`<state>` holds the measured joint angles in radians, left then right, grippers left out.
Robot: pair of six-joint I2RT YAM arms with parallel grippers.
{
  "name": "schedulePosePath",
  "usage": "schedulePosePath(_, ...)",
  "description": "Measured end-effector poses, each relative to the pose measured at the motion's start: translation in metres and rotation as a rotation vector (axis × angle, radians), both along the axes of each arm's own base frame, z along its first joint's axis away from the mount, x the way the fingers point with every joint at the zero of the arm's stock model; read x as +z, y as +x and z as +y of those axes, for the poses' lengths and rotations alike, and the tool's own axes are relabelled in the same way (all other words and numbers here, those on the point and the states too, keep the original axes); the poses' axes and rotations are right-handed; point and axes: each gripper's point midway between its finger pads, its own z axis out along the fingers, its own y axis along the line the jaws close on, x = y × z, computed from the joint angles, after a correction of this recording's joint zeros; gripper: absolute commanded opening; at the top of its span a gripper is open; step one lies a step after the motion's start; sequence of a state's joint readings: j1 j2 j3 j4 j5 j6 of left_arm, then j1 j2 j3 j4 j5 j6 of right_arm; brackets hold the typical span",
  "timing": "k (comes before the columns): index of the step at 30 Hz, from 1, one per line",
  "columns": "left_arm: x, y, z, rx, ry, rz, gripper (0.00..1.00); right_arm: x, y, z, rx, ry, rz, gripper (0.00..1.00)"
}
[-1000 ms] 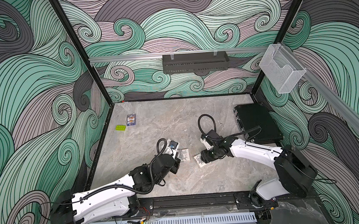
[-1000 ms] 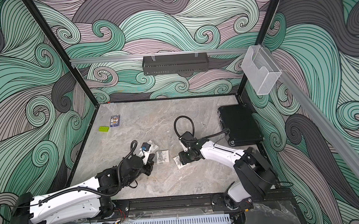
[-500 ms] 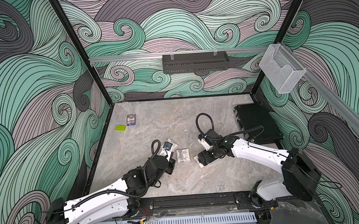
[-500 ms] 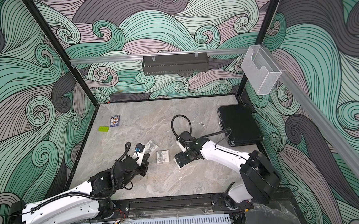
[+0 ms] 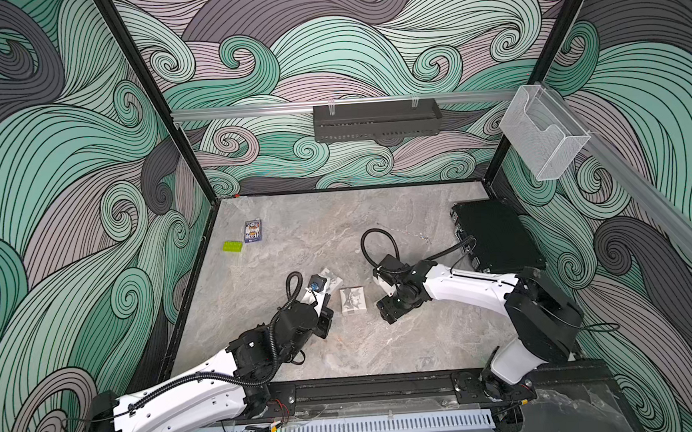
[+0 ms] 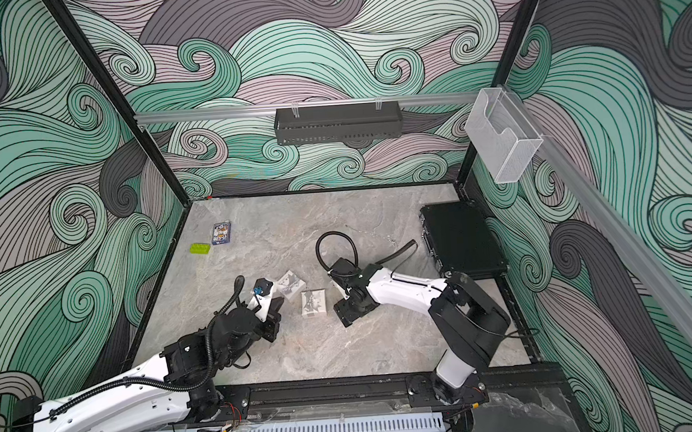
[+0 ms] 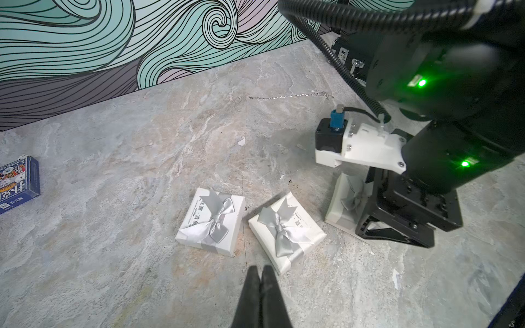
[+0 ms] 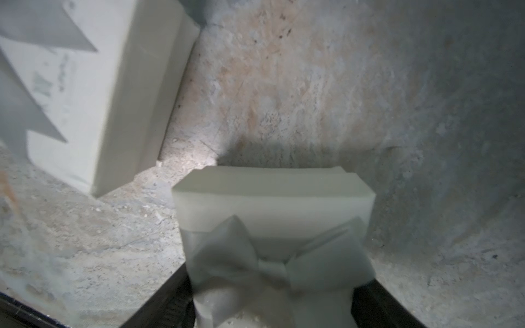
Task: Take the necklace out of the lift-off lid jewelry box
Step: Move the jewelry box to the center of the board.
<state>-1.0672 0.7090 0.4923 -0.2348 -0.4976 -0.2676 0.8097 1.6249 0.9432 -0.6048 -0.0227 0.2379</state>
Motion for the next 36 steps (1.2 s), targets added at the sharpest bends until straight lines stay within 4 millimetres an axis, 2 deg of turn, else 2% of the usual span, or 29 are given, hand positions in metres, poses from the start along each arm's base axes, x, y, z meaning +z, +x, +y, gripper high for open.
schedulePosePath(4,-0.003,-0.001,0.003,0.001,0.007,-0.004,0.0,0.001,0.008,-0.003,-0.026,-0.013,-0.021,0.65)
schedulePosePath(8,-0.003,-0.002,0.006,0.002,0.009,-0.009,0.0,0.002,0.026,-0.021,-0.101,-0.019,-0.029,0.63)
schedulePosePath(15,-0.001,-0.003,0.008,0.0,0.005,-0.016,0.0,0.005,0.074,-0.091,-0.347,-0.036,-0.042,0.64)
schedulePosePath(19,0.0,-0.003,0.01,0.001,0.006,-0.019,0.0,0.005,0.087,-0.135,-0.463,-0.073,-0.043,0.78)
schedulePosePath(21,-0.001,-0.003,0.011,0.002,0.011,-0.018,0.0,0.005,0.087,-0.145,-0.483,-0.092,-0.037,0.83)
schedulePosePath(25,-0.001,-0.003,0.012,0.003,0.019,-0.018,0.02,0.016,0.083,-0.139,-0.451,-0.078,-0.053,0.88)
schedulePosePath(28,-0.002,0.0,0.015,0.016,0.021,-0.016,0.04,0.038,0.081,-0.126,-0.399,-0.061,-0.095,0.89)
schedulePosePath(31,-0.003,0.002,0.018,0.029,0.025,-0.012,0.07,0.065,0.077,-0.102,-0.319,-0.028,-0.156,0.89)
schedulePosePath(33,-0.004,0.003,0.02,0.036,0.027,-0.009,0.13,0.078,0.07,-0.081,-0.262,0.009,-0.187,0.9)
schedulePosePath(36,-0.006,0.005,0.024,0.05,0.033,-0.001,0.3,0.09,0.05,-0.049,-0.185,0.071,-0.203,0.92)
